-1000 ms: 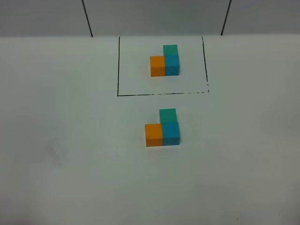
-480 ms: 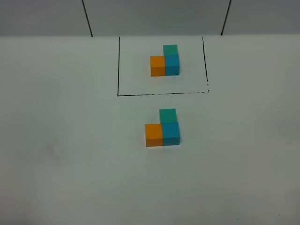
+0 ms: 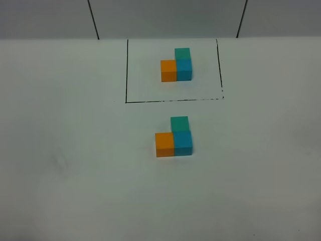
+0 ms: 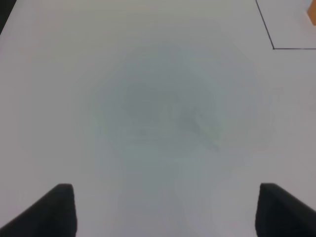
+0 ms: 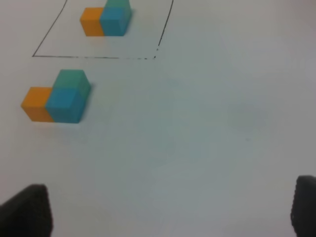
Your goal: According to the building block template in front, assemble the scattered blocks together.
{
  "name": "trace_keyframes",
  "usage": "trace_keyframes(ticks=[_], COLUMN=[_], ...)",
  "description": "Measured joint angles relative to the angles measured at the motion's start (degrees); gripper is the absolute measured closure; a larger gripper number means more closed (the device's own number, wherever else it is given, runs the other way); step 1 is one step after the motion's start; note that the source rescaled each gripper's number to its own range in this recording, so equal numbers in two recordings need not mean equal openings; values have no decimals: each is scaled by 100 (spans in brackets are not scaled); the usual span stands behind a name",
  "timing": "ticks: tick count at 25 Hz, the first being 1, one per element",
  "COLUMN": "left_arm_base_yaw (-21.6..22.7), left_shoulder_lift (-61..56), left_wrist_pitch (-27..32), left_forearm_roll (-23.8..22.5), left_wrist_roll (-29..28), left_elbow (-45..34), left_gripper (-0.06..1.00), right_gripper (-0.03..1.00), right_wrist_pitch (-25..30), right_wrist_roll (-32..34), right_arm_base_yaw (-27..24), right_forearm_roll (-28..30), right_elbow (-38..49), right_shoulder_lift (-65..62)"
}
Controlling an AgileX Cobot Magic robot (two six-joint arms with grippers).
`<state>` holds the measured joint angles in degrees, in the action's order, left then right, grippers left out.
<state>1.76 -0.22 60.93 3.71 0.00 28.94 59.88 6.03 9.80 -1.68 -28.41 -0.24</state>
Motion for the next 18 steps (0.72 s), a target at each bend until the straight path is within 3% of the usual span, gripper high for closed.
trace_keyframes(ticks=[10,18], left_arm_base_yaw=[0,0], left_shoulder_lift=[0,0], left_wrist_pitch=[0,0], left_forearm_roll=[0,0], left_wrist_roll=[0,0], left_elbow=[0,0], left_gripper=[36,36], right_gripper=[5,9], right_wrist_pitch=[0,0], right_wrist_roll=[0,0], right_arm_base_yaw=[-790,-873], right_forearm_roll=[0,0], right_elbow=[0,0], right_shoulder_lift=[0,0])
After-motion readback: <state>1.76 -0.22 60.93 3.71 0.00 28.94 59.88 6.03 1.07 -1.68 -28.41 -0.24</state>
